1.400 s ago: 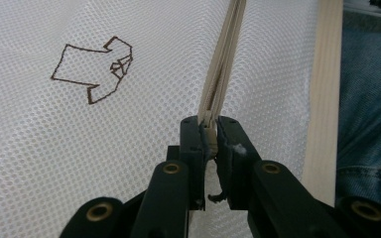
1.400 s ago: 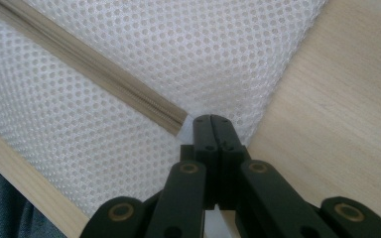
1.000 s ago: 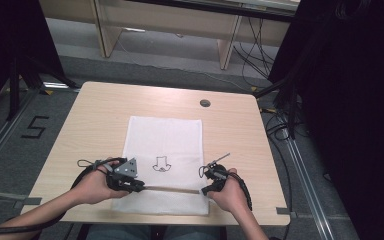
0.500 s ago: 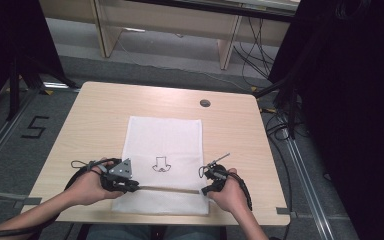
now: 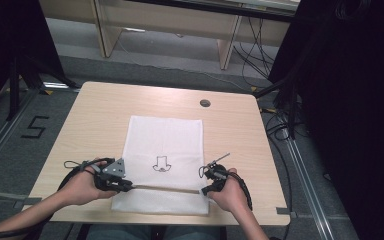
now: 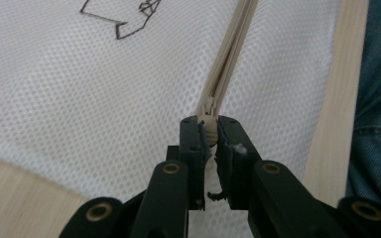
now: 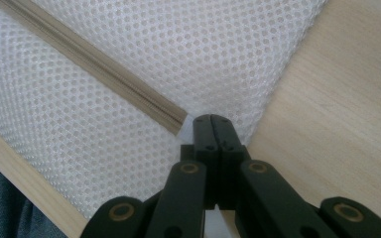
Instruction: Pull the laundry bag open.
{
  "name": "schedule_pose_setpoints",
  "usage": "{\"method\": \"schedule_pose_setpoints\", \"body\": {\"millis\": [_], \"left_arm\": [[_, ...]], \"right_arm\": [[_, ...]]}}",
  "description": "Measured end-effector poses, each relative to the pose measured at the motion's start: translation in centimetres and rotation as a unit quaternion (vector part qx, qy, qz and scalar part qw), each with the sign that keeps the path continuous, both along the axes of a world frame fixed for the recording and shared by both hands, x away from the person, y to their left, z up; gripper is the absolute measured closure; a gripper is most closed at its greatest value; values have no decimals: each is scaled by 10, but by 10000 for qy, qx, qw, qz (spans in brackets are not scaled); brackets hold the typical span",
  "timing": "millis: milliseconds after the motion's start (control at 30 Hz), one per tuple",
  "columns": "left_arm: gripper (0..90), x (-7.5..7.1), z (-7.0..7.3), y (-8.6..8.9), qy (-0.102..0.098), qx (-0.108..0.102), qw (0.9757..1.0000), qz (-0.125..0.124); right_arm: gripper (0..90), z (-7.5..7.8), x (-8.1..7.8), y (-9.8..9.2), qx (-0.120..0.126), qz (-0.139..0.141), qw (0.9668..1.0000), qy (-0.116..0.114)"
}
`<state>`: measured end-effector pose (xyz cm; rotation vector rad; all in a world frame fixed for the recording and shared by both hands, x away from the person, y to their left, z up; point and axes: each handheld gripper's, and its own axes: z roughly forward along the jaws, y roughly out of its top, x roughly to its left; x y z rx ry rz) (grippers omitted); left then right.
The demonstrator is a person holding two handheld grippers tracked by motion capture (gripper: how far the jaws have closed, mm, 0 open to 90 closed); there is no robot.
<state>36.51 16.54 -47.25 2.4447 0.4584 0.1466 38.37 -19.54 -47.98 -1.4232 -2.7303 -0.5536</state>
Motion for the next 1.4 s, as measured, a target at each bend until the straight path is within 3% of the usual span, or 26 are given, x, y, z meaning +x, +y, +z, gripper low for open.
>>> {"method": "schedule_pose_setpoints", "body": {"millis": [200, 267, 433, 500, 633, 700, 733, 967, 1067, 1100, 1133, 1167, 1200, 1233, 1300, 1367, 1400], "left_arm": [[815, 2, -1, 27, -15, 309, 9993, 198], [815, 1, -3, 37, 79, 234, 9992, 309], [815, -2, -9, 55, 137, 388, 9975, 577], [815, -3, -12, 62, 210, 280, 9979, 554], [814, -5, -8, 62, 170, 350, 9977, 548], [814, -6, -12, 61, 191, 224, 9974, 664], [814, -5, -11, 62, 191, 303, 9976, 592], [813, -2, -10, 63, 161, 272, 9976, 611], [812, -2, -9, 64, 222, 107, 9972, 709], [811, -2, -9, 65, 246, -7, 9967, 772], [811, -5, -10, 62, 249, -282, 9943, 993], [811, -4, -8, 64, 205, -137, 9961, 845], [810, -5, -10, 62, 217, -347, 9942, 993], [809, -5, -10, 63, 199, -282, 9947, 965], [803, -5, -8, 64, 196, -341, 9939, 1030], [762, -4, -7, 66, 131, -551, 9908, 1233], [738, -4, -6, 69, 179, -794, 9872, 1369]], "right_arm": [[900, 0, 0, 0, -13, -15, 10000, -9], [900, 0, 0, 0, 1, -20, 10000, -5], [900, -1, 0, 0, 42, -44, 10000, -49], [900, -1, 0, 0, 48, -44, 10000, -49], [900, -1, 0, 0, 44, -51, 10000, -50], [900, -1, 0, -1, 34, -27, 10000, -43], [900, -1, 0, -1, 30, -55, 10000, -26], [900, -1, 0, -1, 54, -21, 10000, -25], [900, -1, 1, -2, 81, -34, 10000, -18], [900, -1, 1, -2, 79, -34, 10000, 7], [900, -1, 1, -3, 88, -29, 10000, -13], [900, -1, 1, -2, 79, -42, 10000, 2], [900, -1, 0, -2, 79, -48, 10000, -18], [900, -1, 0, -1, 62, -68, 10000, -26], [900, -1, -1, -1, 52, -93, 9999, -2], [900, -2, -1, -3, 74, -67, 9999, -58], [900, -1, -2, -3, 128, -149, 9998, -9]]}}
